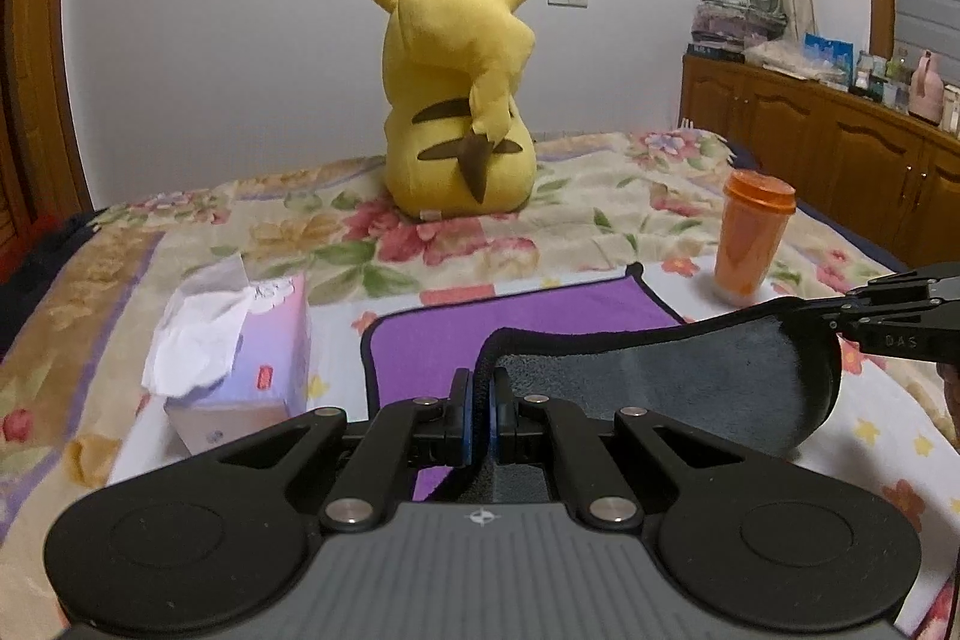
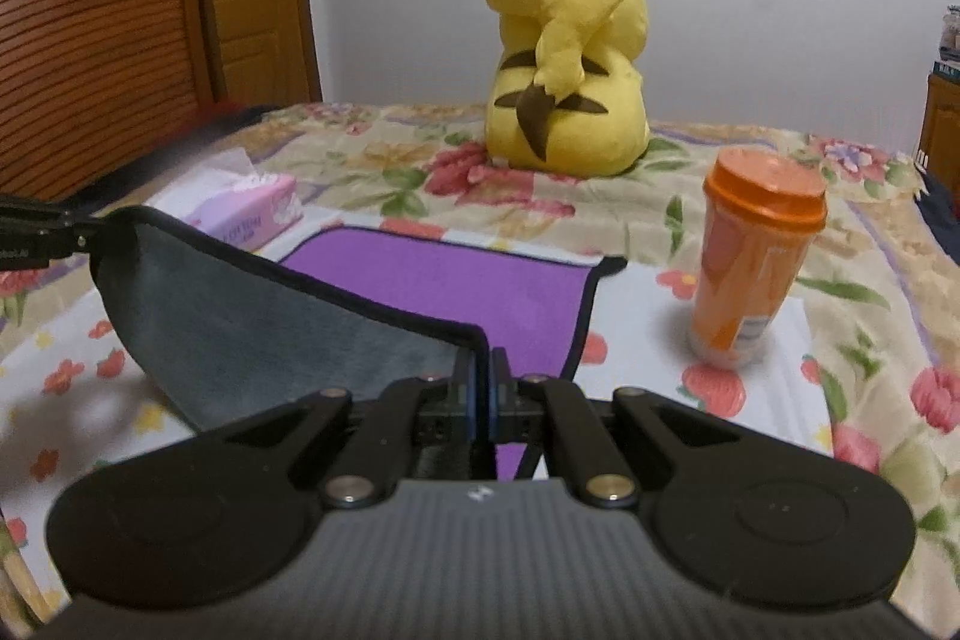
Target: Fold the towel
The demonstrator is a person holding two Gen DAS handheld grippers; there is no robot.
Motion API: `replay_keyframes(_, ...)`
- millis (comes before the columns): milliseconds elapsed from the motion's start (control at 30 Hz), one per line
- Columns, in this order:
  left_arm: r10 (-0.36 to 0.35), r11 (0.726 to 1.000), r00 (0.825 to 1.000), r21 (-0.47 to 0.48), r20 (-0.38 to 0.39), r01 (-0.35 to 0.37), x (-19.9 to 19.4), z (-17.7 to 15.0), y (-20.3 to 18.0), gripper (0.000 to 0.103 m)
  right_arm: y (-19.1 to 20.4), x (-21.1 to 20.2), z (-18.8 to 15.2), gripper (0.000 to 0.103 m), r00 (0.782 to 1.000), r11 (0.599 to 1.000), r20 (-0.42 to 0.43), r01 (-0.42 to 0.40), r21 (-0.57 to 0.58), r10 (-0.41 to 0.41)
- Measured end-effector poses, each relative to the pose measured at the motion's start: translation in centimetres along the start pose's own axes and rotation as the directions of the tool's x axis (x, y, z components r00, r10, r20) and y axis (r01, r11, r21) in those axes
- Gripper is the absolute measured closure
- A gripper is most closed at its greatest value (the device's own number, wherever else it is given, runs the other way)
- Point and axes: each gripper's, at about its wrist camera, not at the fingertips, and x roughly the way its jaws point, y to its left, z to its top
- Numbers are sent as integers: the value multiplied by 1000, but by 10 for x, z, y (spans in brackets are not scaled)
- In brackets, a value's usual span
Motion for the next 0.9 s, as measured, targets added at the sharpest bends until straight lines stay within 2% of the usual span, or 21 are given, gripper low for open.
replay_keyframes(267, 18, 999, 1000, 41, 17, -19, 20, 9, 2, 95, -4, 11, 13, 99, 999, 999, 26, 28, -27, -28)
replay_keyframes(900, 44, 999, 998, 3, 49, -44, 58, 35, 20, 95, -10, 47, 43, 99, 997, 993, 63, 59, -99, -53)
